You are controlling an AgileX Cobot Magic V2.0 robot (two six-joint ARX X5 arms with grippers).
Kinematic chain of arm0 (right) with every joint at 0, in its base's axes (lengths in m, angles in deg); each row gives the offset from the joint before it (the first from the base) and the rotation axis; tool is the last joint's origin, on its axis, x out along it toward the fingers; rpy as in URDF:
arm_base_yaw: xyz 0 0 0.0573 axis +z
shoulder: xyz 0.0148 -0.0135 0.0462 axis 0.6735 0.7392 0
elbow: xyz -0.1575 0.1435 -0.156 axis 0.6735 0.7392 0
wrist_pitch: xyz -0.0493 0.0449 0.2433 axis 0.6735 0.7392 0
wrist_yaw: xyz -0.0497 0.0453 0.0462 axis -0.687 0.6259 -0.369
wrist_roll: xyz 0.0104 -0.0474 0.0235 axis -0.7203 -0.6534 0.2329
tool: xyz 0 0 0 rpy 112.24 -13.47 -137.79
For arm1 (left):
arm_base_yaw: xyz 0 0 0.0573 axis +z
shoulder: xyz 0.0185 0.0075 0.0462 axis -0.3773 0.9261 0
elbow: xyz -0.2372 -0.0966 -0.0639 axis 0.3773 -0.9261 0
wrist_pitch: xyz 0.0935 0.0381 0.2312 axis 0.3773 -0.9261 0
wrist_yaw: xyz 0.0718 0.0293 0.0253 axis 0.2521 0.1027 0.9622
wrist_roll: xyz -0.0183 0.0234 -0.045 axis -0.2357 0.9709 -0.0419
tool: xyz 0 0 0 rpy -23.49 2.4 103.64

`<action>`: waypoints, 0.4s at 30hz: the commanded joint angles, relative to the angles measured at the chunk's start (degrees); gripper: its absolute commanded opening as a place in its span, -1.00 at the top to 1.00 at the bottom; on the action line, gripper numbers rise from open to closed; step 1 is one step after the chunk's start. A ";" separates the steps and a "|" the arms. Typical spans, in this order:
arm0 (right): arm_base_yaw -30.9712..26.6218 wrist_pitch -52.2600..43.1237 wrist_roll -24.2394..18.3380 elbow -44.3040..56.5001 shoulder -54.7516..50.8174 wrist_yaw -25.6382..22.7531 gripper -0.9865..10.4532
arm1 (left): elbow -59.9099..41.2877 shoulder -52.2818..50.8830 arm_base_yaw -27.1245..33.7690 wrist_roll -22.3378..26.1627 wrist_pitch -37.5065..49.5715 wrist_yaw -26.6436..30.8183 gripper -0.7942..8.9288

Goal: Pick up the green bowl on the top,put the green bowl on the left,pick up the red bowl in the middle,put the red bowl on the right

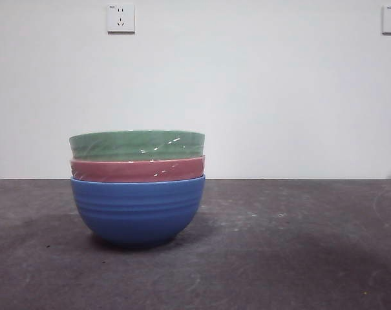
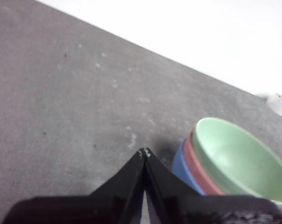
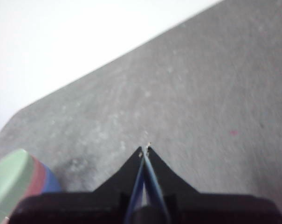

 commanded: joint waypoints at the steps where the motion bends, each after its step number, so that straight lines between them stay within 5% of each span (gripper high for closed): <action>1: 0.02 0.02 -1.07 -4.68 3.74 0.04 0.85 | 3.56 3.54 0.04 0.09 -1.01 0.09 0.85; 12: 0.02 4.79 -12.87 -23.65 22.38 2.21 0.83 | 18.53 21.66 -0.02 8.98 -2.25 -6.03 0.85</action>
